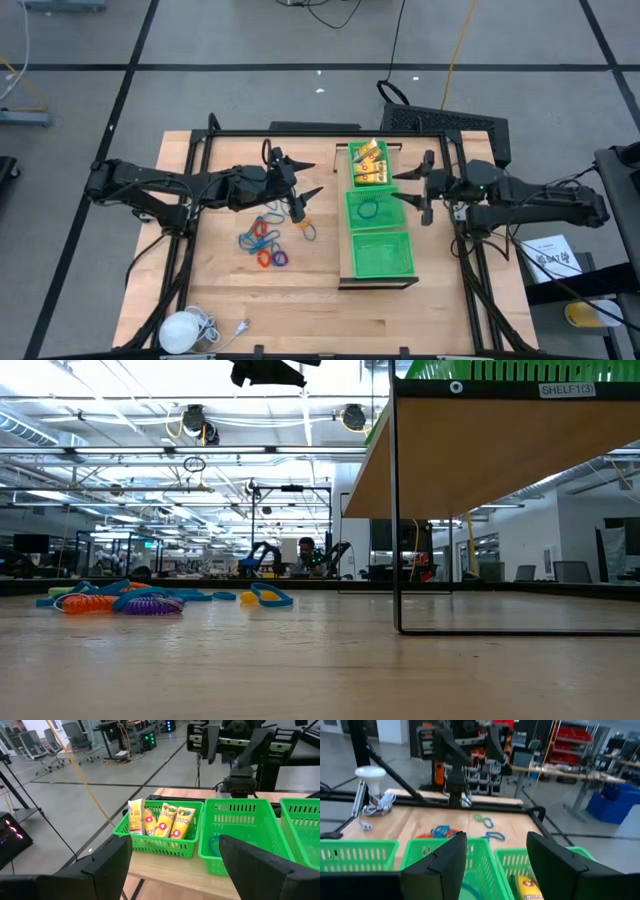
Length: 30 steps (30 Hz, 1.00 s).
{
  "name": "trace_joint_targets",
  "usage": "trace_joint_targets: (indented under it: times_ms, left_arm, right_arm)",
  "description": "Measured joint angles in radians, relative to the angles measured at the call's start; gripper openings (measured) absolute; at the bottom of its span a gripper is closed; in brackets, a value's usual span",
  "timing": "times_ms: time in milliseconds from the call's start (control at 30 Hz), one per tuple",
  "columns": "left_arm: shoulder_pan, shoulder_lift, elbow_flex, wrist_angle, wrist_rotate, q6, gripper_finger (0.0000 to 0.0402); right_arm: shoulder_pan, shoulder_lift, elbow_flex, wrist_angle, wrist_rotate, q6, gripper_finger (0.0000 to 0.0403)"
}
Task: Pick & Place Office Desk Supplies
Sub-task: Put the blue rubber band into the middle green bin
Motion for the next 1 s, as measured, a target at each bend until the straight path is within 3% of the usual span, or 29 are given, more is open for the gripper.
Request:
trace_joint_targets:
  times_ms: [333,467,567,667,733,867,1000]
  left_arm:
    - [0.000,0.001,0.000,0.091,-0.002,-0.126,0.0308]
    - [0.000,0.001,-0.001,0.082,0.024,-0.115,0.0315]
    - [-0.009,-0.005,0.000,0.044,-0.010,-0.156,0.0319]
    - [-0.022,-0.058,-0.001,-0.161,-0.019,-0.116,0.0316]
    - [-0.033,-0.094,0.002,-0.295,-0.035,-0.176,0.0312]
    - [-0.071,-0.165,0.002,-0.621,-0.024,-0.434,0.0304]
    - [-0.134,-0.204,-0.018,-1.029,0.043,-0.813,0.0296]
  right_arm:
    - [0.000,-0.044,-0.098,0.064,0.000,-0.001,0.0196]
    - [0.000,-0.052,-0.101,0.068,-0.001,-0.018,0.0196]
    - [0.000,-0.058,-0.101,0.067,-0.001,-0.023,0.0196]
    - [0.000,-0.060,-0.101,0.057,-0.001,-0.024,0.0196]
    - [0.000,-0.060,-0.101,0.055,-0.001,-0.025,0.0196]
    - [0.000,-0.059,-0.101,0.056,-0.001,-0.026,0.0196]
    - [0.000,-0.059,-0.101,0.056,-0.001,-0.029,0.0196]
